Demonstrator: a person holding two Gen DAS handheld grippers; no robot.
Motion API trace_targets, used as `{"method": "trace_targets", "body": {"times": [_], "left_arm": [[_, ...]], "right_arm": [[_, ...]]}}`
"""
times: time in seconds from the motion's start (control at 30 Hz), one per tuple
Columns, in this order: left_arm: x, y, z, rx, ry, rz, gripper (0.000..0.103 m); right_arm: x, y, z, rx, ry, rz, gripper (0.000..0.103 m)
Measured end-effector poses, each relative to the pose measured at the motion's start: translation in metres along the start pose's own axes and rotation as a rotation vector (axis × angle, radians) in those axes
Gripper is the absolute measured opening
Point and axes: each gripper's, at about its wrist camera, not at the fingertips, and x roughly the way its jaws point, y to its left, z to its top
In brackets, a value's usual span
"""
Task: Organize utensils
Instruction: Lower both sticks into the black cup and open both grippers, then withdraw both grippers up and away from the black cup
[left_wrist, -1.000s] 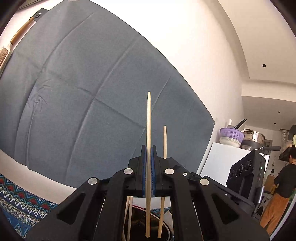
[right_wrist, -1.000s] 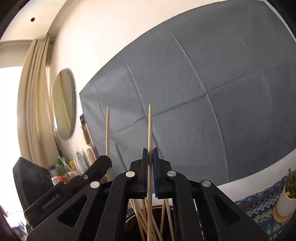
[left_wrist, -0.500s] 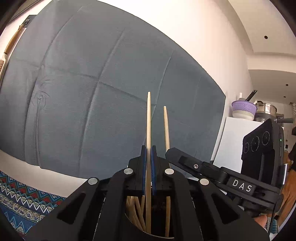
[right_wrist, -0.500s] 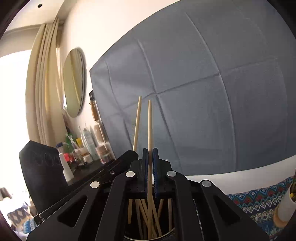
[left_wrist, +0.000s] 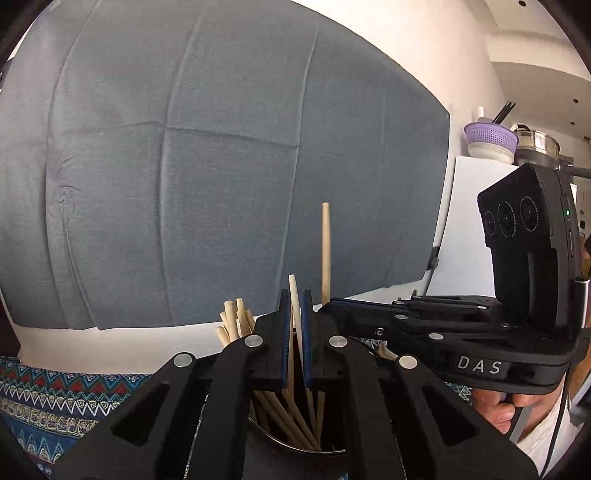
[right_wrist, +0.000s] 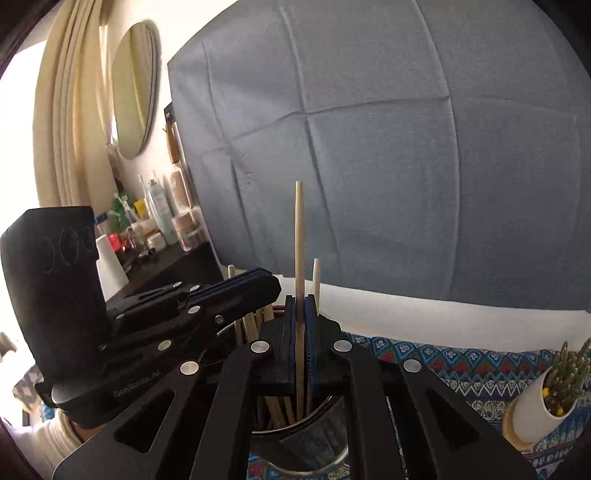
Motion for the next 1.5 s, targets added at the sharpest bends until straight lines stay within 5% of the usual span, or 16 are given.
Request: {"method": "trace_targets", "body": {"times": [0.33,0.6,0.73,0.8,1.17,1.5], "left_arm": [[0.001,-0.006,0.005,0.033,0.112,0.070,0.007],[-0.009,-0.008,0.011,0.051,0.121,0.107,0.041],[-0.015,-0.010,0.015,0.041,0.114,0.119,0.047],[-0.020,-0.009,0.018,0.035,0.095,0.142,0.066],[-0.065,-0.026,0.033,0.130,0.028,0.230,0.097],[-0.110,-0.054,0.031,0.193,0.047,0.310,0.097]], "right_arm": [[-0.008,0.001,0.003,-0.034,0.021,-0.038,0.011],[-0.026,0.004,0.006,-0.089,-0.033,-0.125,0.058],[-0.034,0.002,0.009,-0.083,-0.056,-0.160,0.074],[-0.041,-0.001,0.011,-0.076,-0.073,-0.171,0.084],[-0.097,-0.005,0.024,-0.052,-0.175,-0.270,0.092],[-0.168,0.028,0.020,-0.131,-0.226,-0.357,0.095]]}}
